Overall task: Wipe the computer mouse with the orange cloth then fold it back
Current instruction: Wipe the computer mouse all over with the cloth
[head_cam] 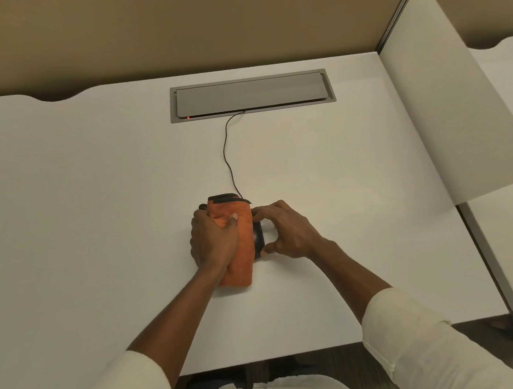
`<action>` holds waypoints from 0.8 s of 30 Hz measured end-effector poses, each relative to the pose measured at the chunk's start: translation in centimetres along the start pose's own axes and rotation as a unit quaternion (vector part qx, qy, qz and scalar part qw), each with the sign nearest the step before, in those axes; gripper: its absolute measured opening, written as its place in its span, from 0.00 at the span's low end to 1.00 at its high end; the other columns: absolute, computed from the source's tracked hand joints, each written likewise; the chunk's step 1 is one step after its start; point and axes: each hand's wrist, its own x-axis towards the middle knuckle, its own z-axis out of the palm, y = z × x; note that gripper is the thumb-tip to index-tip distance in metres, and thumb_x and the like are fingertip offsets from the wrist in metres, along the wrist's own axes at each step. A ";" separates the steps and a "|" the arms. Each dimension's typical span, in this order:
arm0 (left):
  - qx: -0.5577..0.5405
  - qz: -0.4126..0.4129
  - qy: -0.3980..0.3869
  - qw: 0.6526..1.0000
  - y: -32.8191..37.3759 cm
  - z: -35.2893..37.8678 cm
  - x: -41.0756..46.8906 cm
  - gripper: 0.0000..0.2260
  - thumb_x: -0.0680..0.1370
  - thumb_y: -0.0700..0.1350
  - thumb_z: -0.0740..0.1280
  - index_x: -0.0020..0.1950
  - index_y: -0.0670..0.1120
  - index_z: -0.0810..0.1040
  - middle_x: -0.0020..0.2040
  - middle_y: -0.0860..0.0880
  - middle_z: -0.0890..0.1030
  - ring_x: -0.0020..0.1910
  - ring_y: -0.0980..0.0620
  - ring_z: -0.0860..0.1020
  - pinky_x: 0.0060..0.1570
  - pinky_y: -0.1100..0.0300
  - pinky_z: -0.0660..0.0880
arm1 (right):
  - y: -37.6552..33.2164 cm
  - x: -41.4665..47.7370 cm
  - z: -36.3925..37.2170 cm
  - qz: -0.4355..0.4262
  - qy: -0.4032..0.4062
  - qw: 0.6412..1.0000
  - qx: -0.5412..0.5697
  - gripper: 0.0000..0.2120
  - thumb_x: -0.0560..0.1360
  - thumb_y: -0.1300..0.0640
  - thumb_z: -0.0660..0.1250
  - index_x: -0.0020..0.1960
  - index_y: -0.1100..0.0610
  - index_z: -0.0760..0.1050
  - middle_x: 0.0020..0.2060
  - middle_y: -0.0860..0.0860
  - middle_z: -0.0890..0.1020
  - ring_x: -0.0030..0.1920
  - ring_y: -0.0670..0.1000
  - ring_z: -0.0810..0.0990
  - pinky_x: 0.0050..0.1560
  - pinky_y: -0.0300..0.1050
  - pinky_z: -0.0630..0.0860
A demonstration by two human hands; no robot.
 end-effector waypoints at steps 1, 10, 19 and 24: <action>0.001 -0.001 -0.002 1.000 0.0 0.0 0.0 0.28 0.78 0.60 0.73 0.69 0.45 0.72 0.67 0.44 0.80 0.65 0.38 0.80 0.65 0.40 0.78 | 0.0 -0.1 0.0 0.001 0.001 1.000 0.002 0.34 0.64 0.49 0.83 0.67 0.42 0.73 0.71 0.34 0.76 0.67 0.47 0.69 0.48 0.50 0.77; -0.028 -0.008 0.012 0.999 -1.9 0.9 -5.3 0.28 0.82 0.60 0.69 0.74 0.44 0.67 0.71 0.44 0.77 0.65 0.36 0.81 0.62 0.39 0.80 | 0.0 -0.3 -0.1 0.009 -0.002 1.000 0.003 0.37 0.66 0.46 0.83 0.73 0.43 0.73 0.71 0.35 0.76 0.69 0.46 0.69 0.50 0.50 0.79; 0.010 -0.001 0.024 1.000 0.4 0.3 -1.9 0.26 0.78 0.60 0.73 0.67 0.45 0.71 0.67 0.45 0.78 0.63 0.37 0.81 0.61 0.41 0.78 | -0.1 -0.5 -0.1 0.019 -0.002 1.000 0.006 0.33 0.65 0.48 0.82 0.67 0.43 0.75 0.68 0.37 0.78 0.68 0.46 0.69 0.48 0.51 0.78; 0.039 0.016 0.008 0.999 1.0 0.1 0.3 0.27 0.77 0.61 0.74 0.67 0.45 0.73 0.67 0.45 0.78 0.64 0.38 0.80 0.61 0.43 0.77 | -0.1 -0.6 -0.1 0.030 -0.007 1.000 0.001 0.34 0.64 0.47 0.82 0.68 0.40 0.74 0.67 0.37 0.78 0.70 0.46 0.68 0.50 0.53 0.80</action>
